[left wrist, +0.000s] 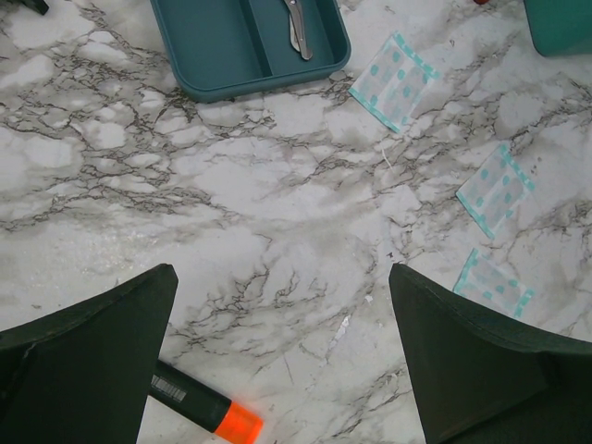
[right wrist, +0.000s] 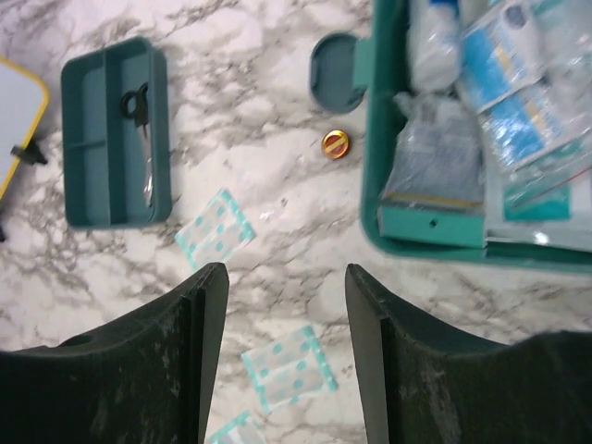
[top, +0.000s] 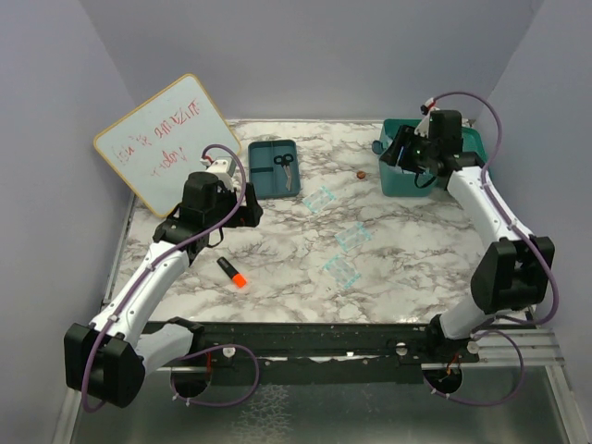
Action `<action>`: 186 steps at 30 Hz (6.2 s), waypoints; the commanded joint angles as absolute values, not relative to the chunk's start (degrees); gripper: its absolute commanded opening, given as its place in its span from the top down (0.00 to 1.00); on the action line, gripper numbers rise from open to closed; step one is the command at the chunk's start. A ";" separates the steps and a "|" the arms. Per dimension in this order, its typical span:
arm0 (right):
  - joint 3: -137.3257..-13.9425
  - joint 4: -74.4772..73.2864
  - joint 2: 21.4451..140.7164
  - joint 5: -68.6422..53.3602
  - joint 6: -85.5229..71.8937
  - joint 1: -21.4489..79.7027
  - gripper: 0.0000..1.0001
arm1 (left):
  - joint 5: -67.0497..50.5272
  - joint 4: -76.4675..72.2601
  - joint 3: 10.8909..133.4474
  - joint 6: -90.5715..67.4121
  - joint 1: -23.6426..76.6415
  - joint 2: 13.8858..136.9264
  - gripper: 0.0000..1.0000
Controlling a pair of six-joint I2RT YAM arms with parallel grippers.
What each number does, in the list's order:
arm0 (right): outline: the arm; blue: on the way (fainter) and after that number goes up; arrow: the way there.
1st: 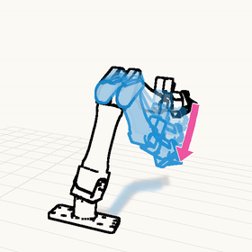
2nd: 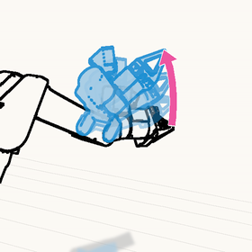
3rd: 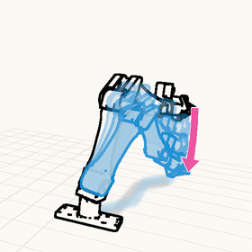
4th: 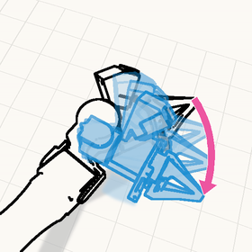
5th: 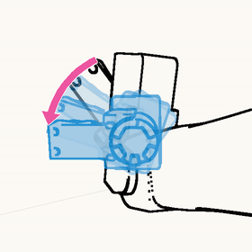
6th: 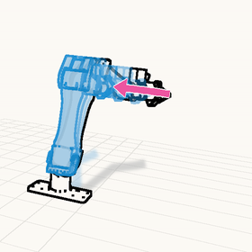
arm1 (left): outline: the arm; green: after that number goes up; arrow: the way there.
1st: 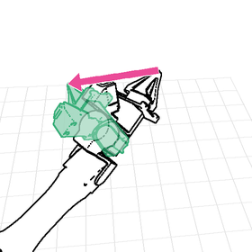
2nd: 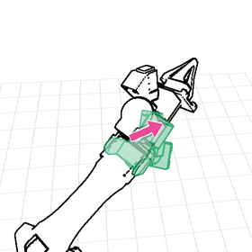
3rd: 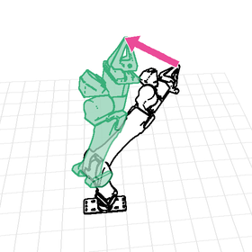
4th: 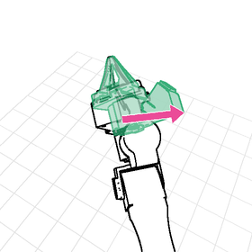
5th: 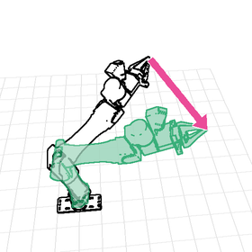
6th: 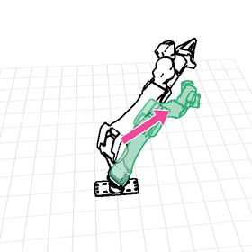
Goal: Organize the medicine kit
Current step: Place the medical item at the medicine box, then pick up the medical item at the center of the board, then move the medicine box compartment to the center of the board.
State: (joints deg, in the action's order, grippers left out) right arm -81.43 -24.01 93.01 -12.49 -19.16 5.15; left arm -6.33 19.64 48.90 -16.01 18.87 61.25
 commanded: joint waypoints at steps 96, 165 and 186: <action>-33.62 -8.96 72.83 -10.04 -36.40 32.98 0.99 | -5.75 19.88 50.74 -19.62 19.03 69.25 0.09; -40.78 -15.49 56.24 -6.81 -35.79 32.96 0.99 | 6.62 29.01 79.07 -17.74 16.43 107.95 0.94; -40.97 -15.42 55.78 -5.75 -35.68 32.96 0.99 | 2.47 31.05 65.63 -21.80 16.61 96.07 0.92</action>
